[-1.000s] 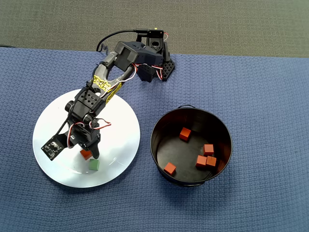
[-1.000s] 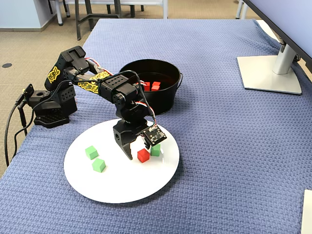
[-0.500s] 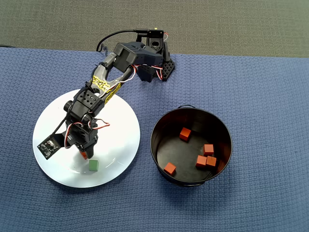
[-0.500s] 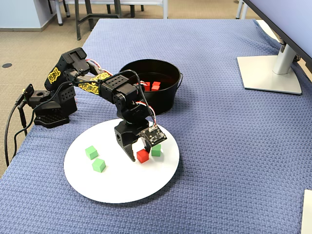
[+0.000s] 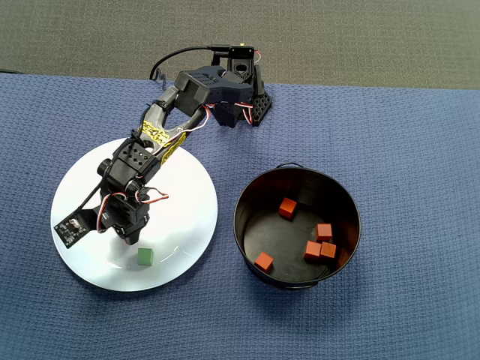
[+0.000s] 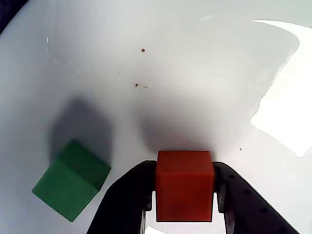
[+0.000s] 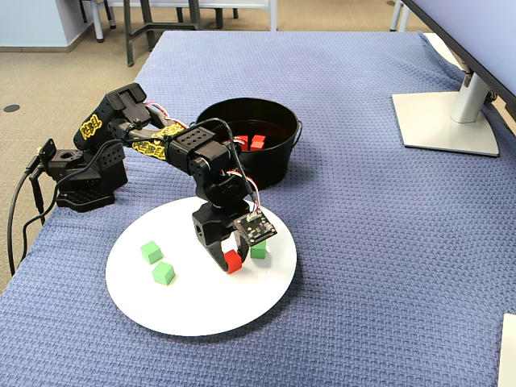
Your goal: Pick up the red cubes from the white plate and place them in the black recipient
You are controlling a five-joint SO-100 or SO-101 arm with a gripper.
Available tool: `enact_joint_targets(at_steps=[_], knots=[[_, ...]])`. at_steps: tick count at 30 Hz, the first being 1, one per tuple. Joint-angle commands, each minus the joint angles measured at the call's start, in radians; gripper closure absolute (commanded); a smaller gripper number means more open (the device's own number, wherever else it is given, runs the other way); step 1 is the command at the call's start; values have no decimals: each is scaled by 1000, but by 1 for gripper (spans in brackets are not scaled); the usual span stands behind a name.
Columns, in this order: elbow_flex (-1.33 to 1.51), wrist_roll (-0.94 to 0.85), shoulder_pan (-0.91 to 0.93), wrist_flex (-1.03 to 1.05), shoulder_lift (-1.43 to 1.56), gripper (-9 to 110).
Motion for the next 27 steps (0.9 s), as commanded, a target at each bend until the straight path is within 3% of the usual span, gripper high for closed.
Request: enact_joint_targets(at_steps=[1,14,22,27], knots=[[-41,67,-8,74,138,101],[155,591,-48,173,742,102],[295,851,-359,155,983,102],[532,977,-577,-3,1118,102]])
